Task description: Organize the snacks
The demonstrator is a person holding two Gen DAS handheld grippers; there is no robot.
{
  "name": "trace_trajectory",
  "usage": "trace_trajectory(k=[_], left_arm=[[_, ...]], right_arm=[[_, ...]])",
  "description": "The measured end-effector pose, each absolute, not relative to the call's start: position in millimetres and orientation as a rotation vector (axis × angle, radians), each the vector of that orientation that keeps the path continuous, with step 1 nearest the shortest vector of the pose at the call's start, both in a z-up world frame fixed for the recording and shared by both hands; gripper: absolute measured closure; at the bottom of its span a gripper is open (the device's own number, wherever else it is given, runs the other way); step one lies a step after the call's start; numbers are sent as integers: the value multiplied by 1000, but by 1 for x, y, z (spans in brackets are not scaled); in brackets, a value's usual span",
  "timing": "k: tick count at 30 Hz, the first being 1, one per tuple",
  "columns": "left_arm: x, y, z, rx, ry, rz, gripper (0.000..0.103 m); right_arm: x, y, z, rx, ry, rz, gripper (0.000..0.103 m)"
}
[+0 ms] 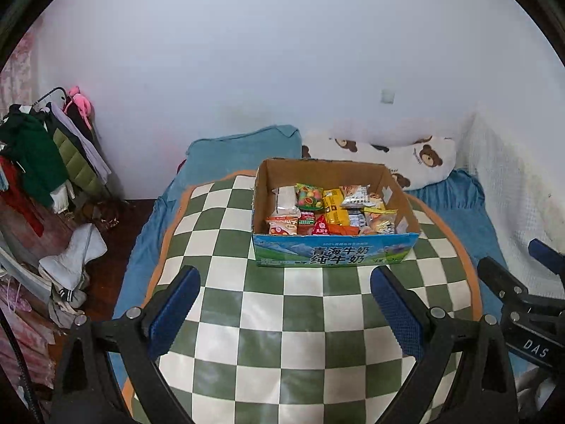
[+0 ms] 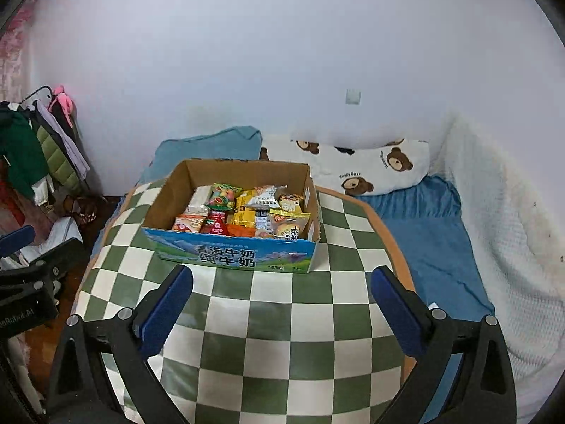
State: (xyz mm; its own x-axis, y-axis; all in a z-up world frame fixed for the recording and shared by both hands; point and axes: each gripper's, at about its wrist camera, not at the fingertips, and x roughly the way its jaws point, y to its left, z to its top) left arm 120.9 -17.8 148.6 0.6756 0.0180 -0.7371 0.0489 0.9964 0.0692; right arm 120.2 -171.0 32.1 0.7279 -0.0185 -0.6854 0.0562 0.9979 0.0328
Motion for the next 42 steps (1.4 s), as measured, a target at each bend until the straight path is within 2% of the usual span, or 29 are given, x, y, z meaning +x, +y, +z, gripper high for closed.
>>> trace_trajectory(k=[8,15,42], left_arm=[[86,-13,166,79,794,-23,0],[90,-11,159,68,815,-23,0],[253,-45,79,134,997,16,0]], right_arm=[[73,-161,59,46,699,-12,0],[70,-163,59,68,708,-7,0],[269,-187,-30,93,902,-28,0]])
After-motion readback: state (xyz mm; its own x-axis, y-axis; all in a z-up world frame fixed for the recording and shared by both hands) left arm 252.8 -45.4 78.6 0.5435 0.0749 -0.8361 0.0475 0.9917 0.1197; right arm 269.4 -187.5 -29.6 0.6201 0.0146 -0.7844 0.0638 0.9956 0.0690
